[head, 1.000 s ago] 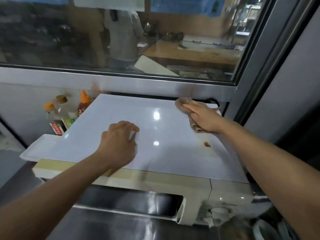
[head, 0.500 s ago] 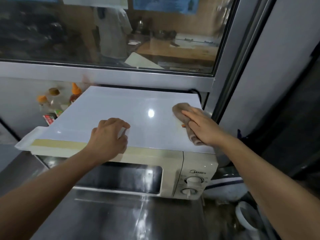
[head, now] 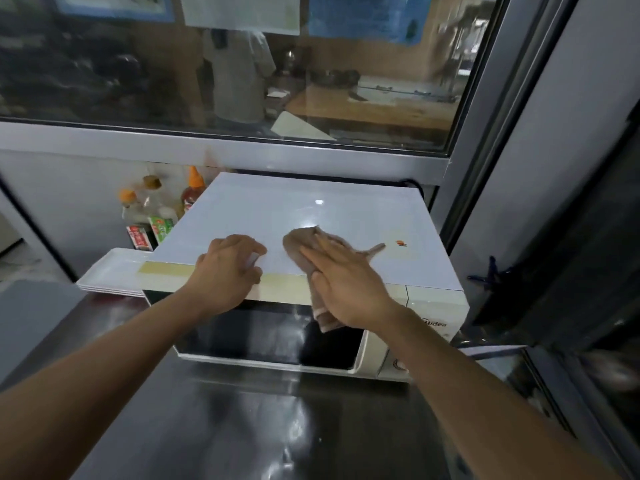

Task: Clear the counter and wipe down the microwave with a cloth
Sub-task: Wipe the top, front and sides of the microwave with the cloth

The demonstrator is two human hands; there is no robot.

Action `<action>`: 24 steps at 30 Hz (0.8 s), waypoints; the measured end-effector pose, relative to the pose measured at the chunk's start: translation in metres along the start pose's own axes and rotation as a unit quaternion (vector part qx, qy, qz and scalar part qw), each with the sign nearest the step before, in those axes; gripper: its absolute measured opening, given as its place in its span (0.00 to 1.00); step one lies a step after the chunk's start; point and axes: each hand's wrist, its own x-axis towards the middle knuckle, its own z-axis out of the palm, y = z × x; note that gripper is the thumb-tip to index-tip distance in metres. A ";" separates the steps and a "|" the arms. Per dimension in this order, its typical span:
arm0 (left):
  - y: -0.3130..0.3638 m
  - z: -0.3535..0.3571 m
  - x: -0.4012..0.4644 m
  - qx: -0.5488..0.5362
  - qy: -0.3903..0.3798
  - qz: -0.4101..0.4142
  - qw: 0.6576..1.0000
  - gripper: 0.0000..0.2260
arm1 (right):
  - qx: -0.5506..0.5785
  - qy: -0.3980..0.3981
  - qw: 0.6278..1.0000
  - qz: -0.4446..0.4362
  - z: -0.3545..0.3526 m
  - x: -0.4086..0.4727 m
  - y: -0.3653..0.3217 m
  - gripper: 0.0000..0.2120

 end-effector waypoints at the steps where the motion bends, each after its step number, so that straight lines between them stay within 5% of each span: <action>1: -0.005 -0.003 -0.001 0.001 -0.001 0.001 1.000 0.13 | 0.011 0.003 1.000 0.016 -0.005 -0.007 0.008 0.23; 8: -0.054 -0.028 -0.010 0.009 0.011 0.005 1.000 0.13 | -0.037 -0.018 0.965 0.258 -0.016 -0.039 0.053 0.24; 15: -0.078 -0.037 -0.022 -0.016 0.040 0.032 0.999 0.13 | -0.044 0.005 0.993 0.111 0.024 0.029 -0.060 0.31; 18: -0.084 -0.039 -0.022 -0.019 0.041 0.017 0.999 0.14 | -0.037 0.001 0.996 0.077 0.034 0.058 -0.101 0.23; 24: -0.068 -0.037 -0.021 -0.004 0.038 0.013 0.999 0.14 | -0.033 0.001 0.999 0.031 0.028 0.039 -0.089 0.24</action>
